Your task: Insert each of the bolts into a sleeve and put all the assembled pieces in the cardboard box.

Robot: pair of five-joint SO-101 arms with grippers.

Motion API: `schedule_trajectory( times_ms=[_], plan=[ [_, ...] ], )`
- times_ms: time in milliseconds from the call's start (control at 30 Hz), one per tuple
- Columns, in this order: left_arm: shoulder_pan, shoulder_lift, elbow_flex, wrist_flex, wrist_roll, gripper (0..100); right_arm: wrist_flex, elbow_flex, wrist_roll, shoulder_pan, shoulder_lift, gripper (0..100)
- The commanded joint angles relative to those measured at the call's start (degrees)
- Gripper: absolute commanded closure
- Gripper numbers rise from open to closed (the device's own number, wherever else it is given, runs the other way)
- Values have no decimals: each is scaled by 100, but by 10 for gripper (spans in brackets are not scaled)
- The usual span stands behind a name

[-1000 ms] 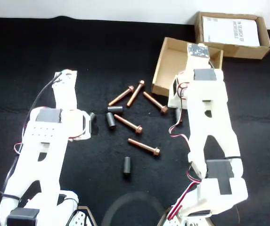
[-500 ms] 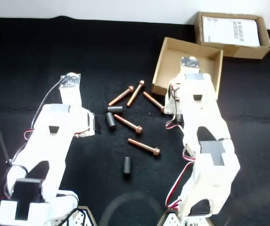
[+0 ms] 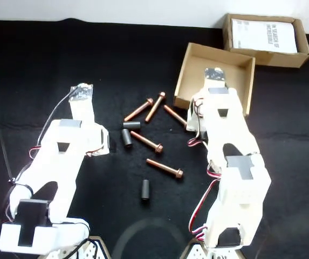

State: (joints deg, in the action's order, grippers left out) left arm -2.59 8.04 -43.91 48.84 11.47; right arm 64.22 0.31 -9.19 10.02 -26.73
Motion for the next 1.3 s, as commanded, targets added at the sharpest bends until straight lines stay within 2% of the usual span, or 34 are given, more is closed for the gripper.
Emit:
schedule_trajectory(
  times_ms=[0, 200, 333, 533, 733, 1067, 1267],
  plan=[
    [-57, 31, 189, -62, 35, 723, -180, -207, 9, 13, -145, 872],
    [-57, 31, 189, -62, 35, 723, -391, -409, 246, 13, -585, 874],
    [-75, 31, 171, -62, 35, 723, -136, -980, 281, 13, -963, 995],
    [-127, 31, -224, -589, 0, 723, 840, -1807, 281, 13, -1552, 992],
    [-127, 31, -259, -624, 0, 723, 1710, -2422, 255, -40, -1657, 992],
    [-127, 31, -286, -633, 0, 723, 3653, -5763, 246, -22, -1666, 992],
    [-127, 22, -286, -607, 0, 723, 3679, -6765, 264, -92, -1209, 992]
  ],
)
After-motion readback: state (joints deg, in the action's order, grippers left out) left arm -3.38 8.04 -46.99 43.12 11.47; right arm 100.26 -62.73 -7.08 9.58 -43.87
